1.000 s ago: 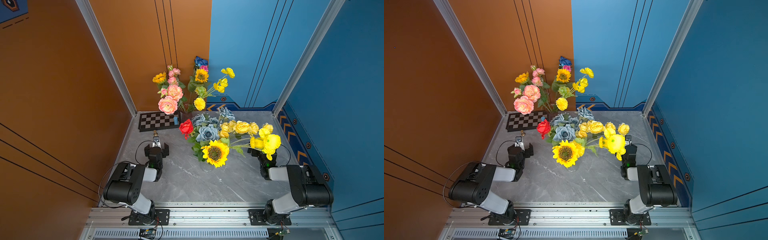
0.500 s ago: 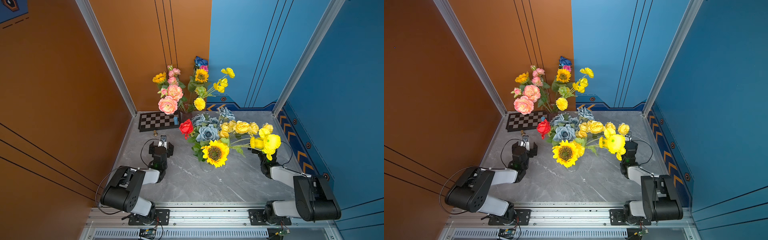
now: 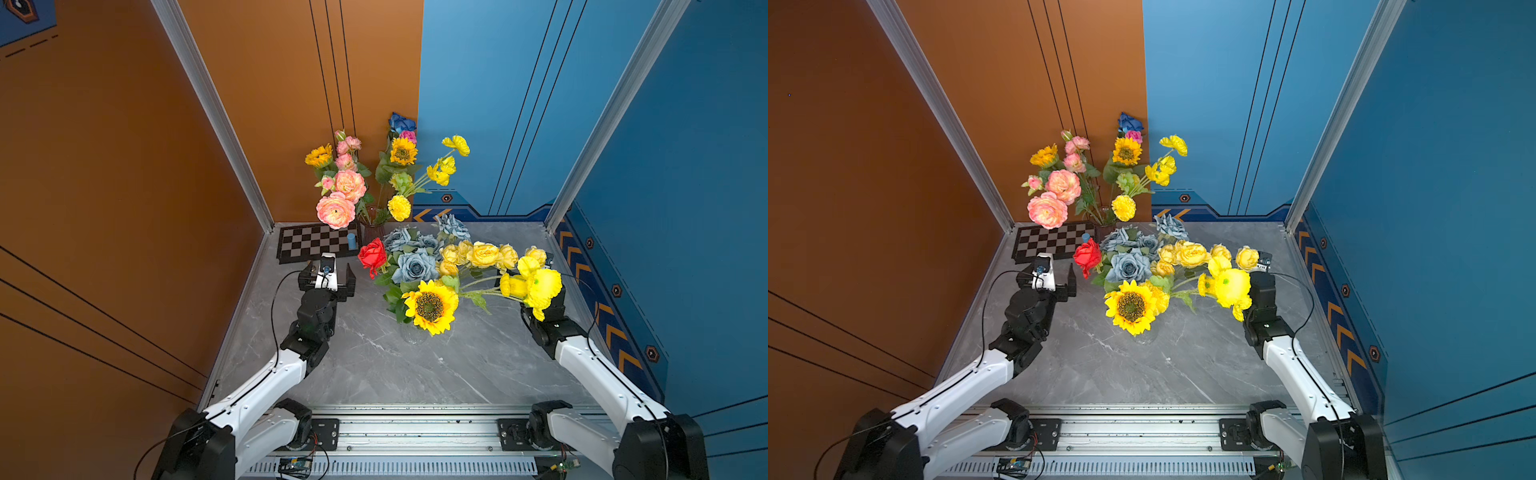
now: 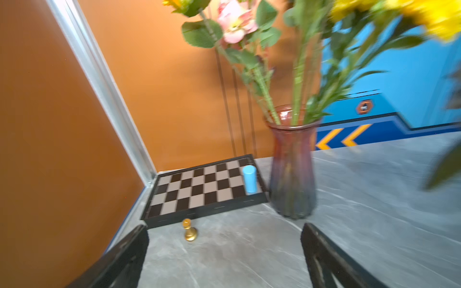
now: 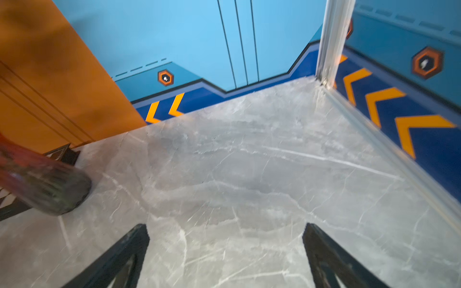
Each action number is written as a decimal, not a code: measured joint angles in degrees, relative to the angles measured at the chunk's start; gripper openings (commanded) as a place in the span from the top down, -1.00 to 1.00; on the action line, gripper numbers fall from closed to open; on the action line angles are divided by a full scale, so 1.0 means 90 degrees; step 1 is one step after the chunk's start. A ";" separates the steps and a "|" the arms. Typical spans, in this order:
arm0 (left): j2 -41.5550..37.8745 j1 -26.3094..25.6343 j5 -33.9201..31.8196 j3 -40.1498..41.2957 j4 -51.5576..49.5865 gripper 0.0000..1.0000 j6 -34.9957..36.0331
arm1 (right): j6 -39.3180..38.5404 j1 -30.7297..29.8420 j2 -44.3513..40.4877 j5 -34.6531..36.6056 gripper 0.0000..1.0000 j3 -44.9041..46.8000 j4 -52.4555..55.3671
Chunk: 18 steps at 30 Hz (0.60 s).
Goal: Pick out yellow flowers from the vase
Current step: Pick up the flower from the vase.
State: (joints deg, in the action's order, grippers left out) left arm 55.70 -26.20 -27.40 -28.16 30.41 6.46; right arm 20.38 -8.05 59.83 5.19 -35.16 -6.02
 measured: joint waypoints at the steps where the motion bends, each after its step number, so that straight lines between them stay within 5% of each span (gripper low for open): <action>1: -0.0177 -0.0206 -0.0002 0.0000 -0.0240 -0.96 -0.0102 | 0.0085 -0.0039 -0.0092 -0.0075 -1.00 0.0012 0.0170; 10: -0.1780 -0.1945 -0.0248 0.0124 -0.2191 -0.96 -0.0979 | 0.0641 -0.0724 -0.1542 -0.0537 -1.00 0.0226 0.1277; 18: -0.2397 -0.2715 -0.0355 0.0466 -0.2786 -0.96 -0.1355 | 0.1008 -0.1931 -0.2637 -0.0675 -0.89 0.0828 0.1413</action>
State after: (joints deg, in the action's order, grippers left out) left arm 34.13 -50.63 -30.59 -23.97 5.34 -5.74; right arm 29.45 -25.43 36.10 -0.89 -27.70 6.70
